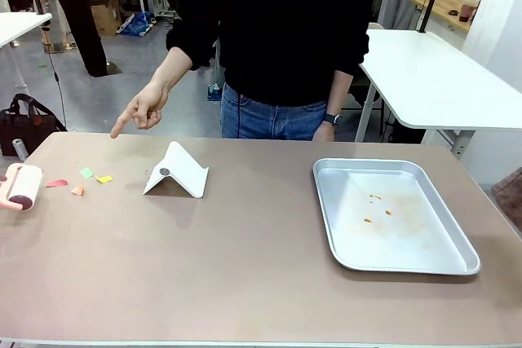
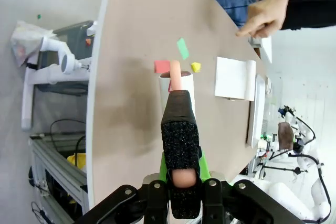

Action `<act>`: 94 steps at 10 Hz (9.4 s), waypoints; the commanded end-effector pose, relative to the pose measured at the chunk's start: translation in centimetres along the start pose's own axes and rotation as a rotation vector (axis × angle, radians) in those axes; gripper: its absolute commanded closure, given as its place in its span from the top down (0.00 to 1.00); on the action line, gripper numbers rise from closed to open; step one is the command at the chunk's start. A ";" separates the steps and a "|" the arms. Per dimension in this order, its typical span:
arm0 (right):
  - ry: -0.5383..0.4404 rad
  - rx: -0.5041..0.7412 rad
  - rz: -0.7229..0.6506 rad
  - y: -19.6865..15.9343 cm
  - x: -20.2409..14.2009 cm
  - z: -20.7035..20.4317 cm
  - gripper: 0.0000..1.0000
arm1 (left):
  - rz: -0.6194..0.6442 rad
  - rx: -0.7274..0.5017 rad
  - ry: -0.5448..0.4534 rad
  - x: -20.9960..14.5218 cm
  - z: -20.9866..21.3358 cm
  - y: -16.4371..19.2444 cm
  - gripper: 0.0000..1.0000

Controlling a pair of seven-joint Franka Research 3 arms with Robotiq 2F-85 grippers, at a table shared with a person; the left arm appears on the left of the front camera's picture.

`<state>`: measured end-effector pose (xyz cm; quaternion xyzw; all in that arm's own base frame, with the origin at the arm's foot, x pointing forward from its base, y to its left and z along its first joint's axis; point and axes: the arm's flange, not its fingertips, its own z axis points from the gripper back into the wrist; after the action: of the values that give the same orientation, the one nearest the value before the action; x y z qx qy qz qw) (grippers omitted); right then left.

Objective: Clean the surface of the table.
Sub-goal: If a person points to the right, clean the right side of the table with your right hand, and if they point to the left, clean the left side with your left hand, then clean the area not pointed to by the person.

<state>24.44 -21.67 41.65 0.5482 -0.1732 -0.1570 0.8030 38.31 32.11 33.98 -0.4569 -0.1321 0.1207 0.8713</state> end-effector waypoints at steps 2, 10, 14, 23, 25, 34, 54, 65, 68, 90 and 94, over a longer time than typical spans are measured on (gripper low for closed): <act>0.003 0.011 0.009 0.2 -0.1 0.1 0.00 | 0.092 0.051 -0.003 0.6 0.0 0.1 0.22; 0.003 0.011 0.009 0.2 -0.1 0.1 0.00 | 0.078 0.110 0.041 0.4 -4.2 -0.4 0.22; 0.003 0.011 0.009 0.2 -0.1 0.1 0.00 | 0.107 0.097 0.092 1.1 -7.1 -1.5 0.22; 0.003 0.011 0.009 0.2 -0.1 0.1 0.00 | 0.120 0.094 0.190 3.3 -13.3 -5.6 0.22; 0.003 0.011 0.009 0.2 -0.1 0.1 0.00 | 0.122 0.073 0.212 3.9 -14.1 -6.7 0.22; 0.003 0.011 0.009 0.2 -0.1 0.1 0.00 | 0.018 -0.149 0.164 4.2 -9.5 -11.7 0.22; 0.003 0.011 0.009 0.2 -0.1 0.1 0.00 | 0.128 0.058 0.072 6.7 -8.0 -1.4 0.22; 0.003 0.011 0.009 0.2 -0.1 0.1 0.00 | 0.165 0.024 0.153 8.8 -14.3 -4.5 0.22; 0.003 0.011 0.009 0.2 -0.1 0.1 0.00 | 0.104 -0.058 0.106 8.6 -13.1 -6.9 0.22; 0.003 0.011 0.009 0.2 -0.1 0.1 0.00 | 0.088 -0.559 0.154 -6.5 5.7 -0.1 0.22; 0.003 0.011 0.009 0.2 -0.1 0.1 0.00 | 0.088 -0.559 0.154 -6.5 5.7 -0.1 0.22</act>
<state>24.47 -21.60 41.61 0.5479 -0.1709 -0.1570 0.8037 30.54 34.53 36.05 -0.6873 -0.0647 0.0829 0.7187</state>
